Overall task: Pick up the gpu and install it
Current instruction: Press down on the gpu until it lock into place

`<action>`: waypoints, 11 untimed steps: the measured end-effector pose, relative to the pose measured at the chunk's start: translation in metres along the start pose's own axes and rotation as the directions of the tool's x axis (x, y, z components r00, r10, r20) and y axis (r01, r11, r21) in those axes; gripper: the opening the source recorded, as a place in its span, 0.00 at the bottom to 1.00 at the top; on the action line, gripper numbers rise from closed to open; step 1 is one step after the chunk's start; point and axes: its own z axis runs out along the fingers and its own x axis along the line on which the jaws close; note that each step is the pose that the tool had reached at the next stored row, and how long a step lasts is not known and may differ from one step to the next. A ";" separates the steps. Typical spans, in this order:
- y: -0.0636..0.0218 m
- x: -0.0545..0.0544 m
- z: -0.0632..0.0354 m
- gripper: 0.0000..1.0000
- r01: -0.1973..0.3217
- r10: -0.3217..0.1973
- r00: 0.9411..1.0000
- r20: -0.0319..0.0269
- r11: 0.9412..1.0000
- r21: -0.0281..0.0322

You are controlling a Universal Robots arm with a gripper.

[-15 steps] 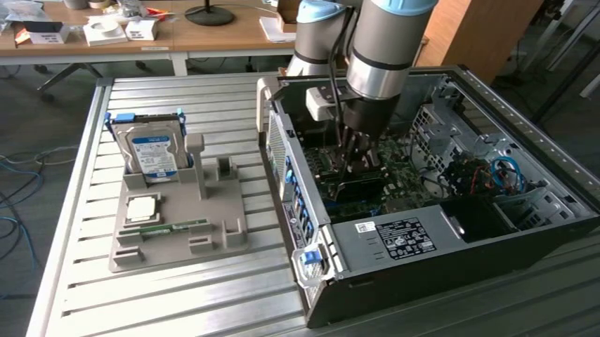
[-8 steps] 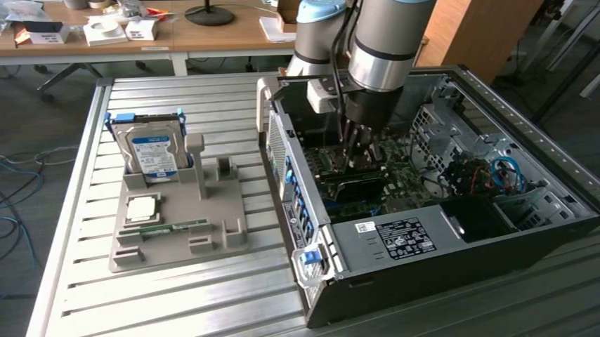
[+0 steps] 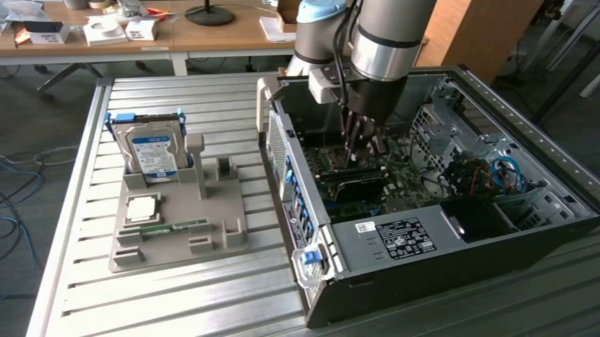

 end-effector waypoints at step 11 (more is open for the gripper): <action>-0.0023 0.000 -0.0207 0.11 0.000 0.000 1.000 0.001 1.000 0.000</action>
